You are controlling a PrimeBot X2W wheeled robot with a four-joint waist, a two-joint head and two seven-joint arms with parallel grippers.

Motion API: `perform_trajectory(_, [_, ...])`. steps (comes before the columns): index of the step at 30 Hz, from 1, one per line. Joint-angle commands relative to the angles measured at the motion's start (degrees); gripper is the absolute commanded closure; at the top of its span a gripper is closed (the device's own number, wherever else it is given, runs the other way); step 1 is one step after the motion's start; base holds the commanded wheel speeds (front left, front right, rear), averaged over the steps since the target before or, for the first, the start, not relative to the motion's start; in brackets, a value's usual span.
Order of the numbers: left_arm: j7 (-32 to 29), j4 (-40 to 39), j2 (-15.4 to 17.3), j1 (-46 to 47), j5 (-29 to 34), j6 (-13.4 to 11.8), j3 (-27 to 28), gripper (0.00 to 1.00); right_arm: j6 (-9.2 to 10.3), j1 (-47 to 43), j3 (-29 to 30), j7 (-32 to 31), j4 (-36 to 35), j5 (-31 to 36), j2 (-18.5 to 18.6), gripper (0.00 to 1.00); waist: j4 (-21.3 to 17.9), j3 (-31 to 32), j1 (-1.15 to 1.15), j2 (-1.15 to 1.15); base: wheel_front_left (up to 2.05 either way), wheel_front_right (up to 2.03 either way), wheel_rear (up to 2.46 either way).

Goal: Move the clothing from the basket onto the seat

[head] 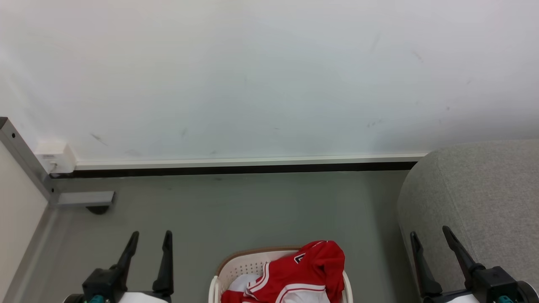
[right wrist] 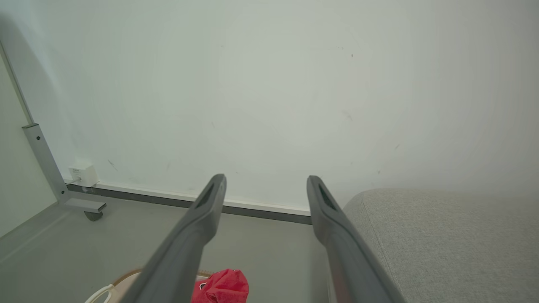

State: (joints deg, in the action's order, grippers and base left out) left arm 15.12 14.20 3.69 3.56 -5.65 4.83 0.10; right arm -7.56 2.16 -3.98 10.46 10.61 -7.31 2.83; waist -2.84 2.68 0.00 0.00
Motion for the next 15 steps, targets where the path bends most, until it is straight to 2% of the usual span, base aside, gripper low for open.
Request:
perform_trajectory(1, [0.06, 0.16, -0.11, 0.32, -0.99, 0.15, 0.30, 0.00, 0.14, -0.74, 0.07, 0.13, -0.22, -0.66, -0.02, 0.00, 0.01, 0.00, 0.00, 0.00, 0.00, 0.00, 0.00])
perform_trajectory(15, [0.06, 0.33, -0.38, 0.57, -0.52, 0.40, 0.94, 0.00, 0.14, -0.30, 0.11, 0.49, 0.45, -1.28, -0.02, 0.00, -0.08, 0.09, 0.00, 0.00, 0.00, 0.00, 0.00])
